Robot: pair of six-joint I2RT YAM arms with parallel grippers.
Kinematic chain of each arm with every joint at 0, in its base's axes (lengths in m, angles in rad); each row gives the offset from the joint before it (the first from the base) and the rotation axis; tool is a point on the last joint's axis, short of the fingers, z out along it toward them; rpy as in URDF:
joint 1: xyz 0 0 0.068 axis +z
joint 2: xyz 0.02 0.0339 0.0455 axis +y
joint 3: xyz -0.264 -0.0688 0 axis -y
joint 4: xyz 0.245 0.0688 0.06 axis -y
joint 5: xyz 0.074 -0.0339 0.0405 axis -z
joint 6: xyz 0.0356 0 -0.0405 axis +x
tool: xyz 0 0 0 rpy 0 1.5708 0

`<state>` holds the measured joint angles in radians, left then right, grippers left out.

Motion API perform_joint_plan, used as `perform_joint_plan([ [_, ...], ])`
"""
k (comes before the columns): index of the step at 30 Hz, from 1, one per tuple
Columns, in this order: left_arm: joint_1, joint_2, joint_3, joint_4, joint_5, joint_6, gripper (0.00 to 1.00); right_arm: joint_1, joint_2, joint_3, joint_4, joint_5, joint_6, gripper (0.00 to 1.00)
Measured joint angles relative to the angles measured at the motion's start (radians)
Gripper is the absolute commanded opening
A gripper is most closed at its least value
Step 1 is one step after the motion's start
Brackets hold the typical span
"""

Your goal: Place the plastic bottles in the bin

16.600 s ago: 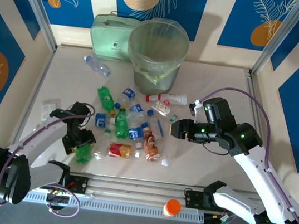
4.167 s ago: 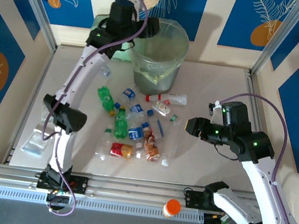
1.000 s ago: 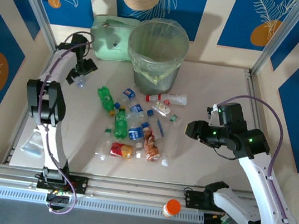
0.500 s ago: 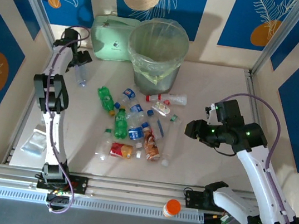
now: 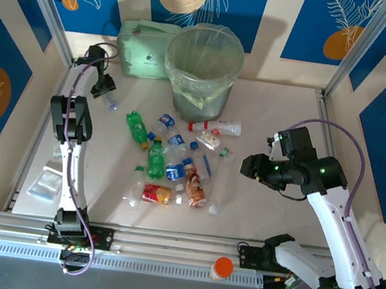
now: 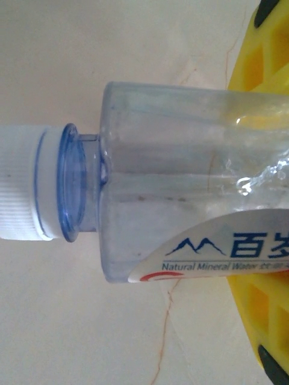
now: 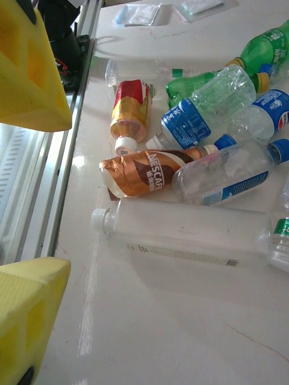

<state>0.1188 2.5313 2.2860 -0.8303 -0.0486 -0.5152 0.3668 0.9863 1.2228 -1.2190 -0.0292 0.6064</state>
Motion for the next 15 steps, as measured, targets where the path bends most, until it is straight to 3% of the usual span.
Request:
perform_joint_plan([
  [8,-0.028,-0.173,-0.254,0.024,0.024,-0.007,0.48,0.004,-0.058,-0.011,0.027,-0.001,0.019,0.57],
  [15,-0.043,-0.472,-0.512,0.093,0.084,-0.038,0.48,0.013,-0.119,-0.064,0.061,-0.006,0.035,0.57],
])
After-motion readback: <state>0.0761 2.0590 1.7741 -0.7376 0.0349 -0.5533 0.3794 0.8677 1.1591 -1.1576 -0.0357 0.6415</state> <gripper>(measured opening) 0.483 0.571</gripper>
